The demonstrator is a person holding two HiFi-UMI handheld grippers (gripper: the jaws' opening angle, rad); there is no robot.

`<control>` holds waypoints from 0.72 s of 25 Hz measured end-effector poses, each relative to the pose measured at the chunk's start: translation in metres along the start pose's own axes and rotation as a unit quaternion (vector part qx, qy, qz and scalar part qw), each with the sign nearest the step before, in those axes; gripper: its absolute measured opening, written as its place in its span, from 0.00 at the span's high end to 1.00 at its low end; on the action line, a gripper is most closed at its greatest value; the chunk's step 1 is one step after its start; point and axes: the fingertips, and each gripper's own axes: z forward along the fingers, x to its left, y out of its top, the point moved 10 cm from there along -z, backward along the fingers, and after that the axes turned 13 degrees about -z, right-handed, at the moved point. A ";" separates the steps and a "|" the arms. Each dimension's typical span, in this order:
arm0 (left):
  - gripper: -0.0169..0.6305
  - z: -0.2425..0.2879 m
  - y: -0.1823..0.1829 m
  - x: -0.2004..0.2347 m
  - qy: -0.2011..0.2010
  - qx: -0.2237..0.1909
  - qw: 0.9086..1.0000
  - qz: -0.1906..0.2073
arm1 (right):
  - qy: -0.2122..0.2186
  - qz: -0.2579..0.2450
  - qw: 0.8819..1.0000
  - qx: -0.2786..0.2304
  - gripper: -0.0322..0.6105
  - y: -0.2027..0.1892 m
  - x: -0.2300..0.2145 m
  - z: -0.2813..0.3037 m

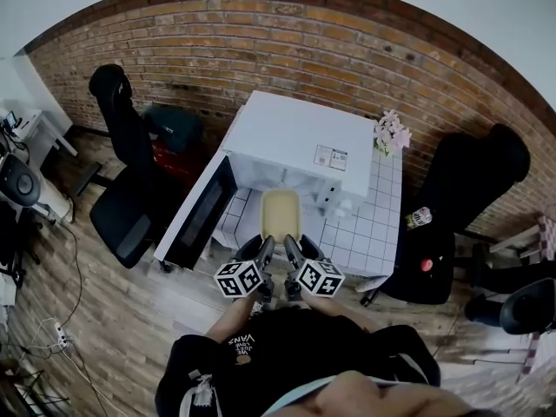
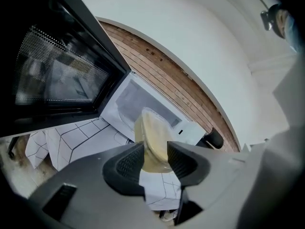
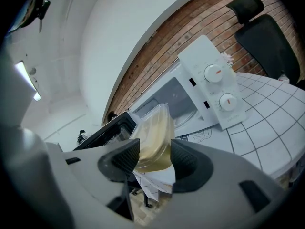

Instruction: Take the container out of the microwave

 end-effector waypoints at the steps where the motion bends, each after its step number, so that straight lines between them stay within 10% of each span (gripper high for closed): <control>1: 0.73 -0.002 -0.003 -0.001 0.002 -0.003 1.000 -0.001 | 0.003 -0.001 1.000 0.002 0.64 0.000 -0.001 -0.002; 18: 0.73 -0.021 -0.034 -0.013 0.035 -0.034 0.999 -0.012 | 0.043 -0.009 0.998 0.033 0.65 -0.007 -0.010 -0.021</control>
